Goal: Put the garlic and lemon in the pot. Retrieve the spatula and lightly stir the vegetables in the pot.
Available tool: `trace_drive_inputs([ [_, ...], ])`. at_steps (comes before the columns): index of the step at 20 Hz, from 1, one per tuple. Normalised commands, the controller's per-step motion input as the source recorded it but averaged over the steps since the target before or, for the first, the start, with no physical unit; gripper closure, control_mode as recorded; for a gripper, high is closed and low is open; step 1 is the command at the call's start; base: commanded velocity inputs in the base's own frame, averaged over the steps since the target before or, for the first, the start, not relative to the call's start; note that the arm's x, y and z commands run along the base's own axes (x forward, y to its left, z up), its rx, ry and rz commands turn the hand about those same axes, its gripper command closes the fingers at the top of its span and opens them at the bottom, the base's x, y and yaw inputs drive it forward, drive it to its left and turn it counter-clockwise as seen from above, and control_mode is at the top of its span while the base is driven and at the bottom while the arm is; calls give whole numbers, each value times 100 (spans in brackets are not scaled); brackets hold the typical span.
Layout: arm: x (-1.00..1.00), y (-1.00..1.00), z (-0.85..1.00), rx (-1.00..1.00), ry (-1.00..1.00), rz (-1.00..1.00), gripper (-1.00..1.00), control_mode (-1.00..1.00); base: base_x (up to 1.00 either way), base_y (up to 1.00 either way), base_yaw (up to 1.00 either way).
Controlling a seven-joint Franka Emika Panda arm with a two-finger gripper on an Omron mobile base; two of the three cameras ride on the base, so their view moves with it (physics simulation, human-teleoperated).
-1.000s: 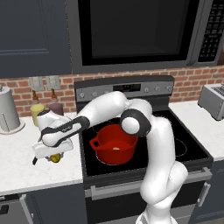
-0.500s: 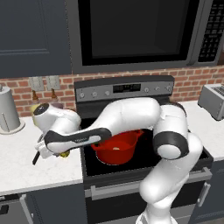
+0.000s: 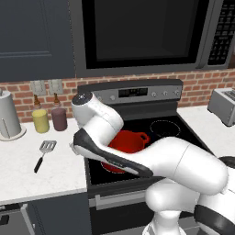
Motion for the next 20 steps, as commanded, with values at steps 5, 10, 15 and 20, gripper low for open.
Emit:
trace_drive_inputs([
  [5,40,-100,-6,0,8,1,100,-100,0,0,0],
  [10,90,-51,-29,0,13,0,100,-100,0,0,0],
  [15,50,-12,-60,0,23,0,100,-100,0,0,0],
  [20,19,-18,-59,0,24,0,-100,-100,0,0,0],
])
